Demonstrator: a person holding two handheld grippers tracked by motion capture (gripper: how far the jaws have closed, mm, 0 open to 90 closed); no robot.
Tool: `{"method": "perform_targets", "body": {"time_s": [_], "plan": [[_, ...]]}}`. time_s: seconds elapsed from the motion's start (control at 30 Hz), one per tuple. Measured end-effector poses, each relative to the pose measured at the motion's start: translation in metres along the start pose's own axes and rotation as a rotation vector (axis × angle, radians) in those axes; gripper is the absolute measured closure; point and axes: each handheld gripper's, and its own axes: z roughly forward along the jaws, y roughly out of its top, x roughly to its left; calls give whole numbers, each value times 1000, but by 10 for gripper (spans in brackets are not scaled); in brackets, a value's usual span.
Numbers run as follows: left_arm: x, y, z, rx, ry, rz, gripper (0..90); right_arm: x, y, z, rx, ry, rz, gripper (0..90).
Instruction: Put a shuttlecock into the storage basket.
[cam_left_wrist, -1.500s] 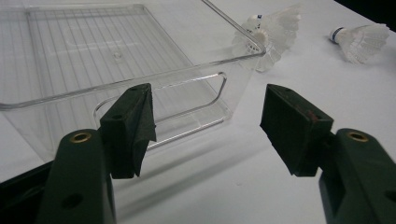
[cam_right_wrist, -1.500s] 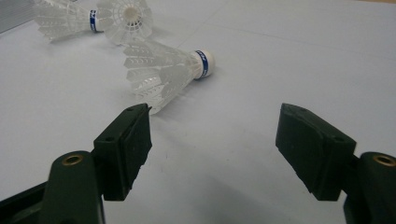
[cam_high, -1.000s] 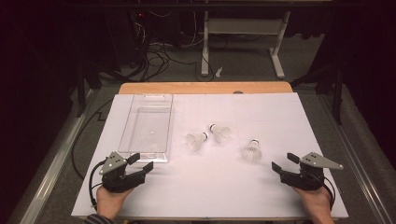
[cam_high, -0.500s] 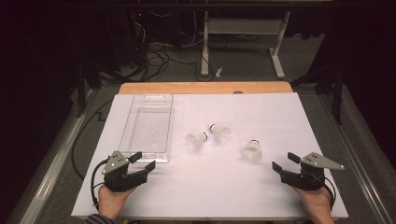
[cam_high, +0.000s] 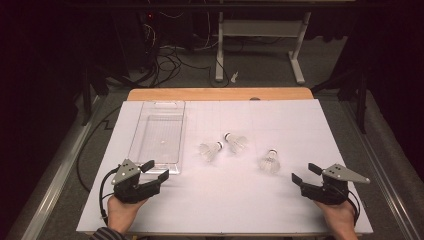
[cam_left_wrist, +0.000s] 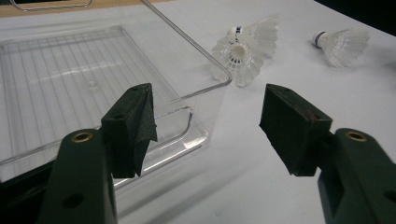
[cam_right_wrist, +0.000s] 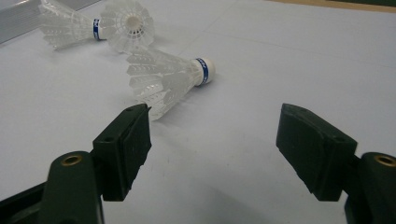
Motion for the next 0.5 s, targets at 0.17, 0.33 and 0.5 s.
{"method": "perform_targets", "body": {"time_s": [0.17,0.33,0.5], "plan": [[-6,1,5,-9,-2,-10,361,0,0,-1,-5,1,-1,271],[-10,3,9,-16,-12,-16,361,1,0,-1,-10,4,-3,271],[-13,3,14,-12,-22,-15,361,1,0,-2,-15,4,-3,271]]}}
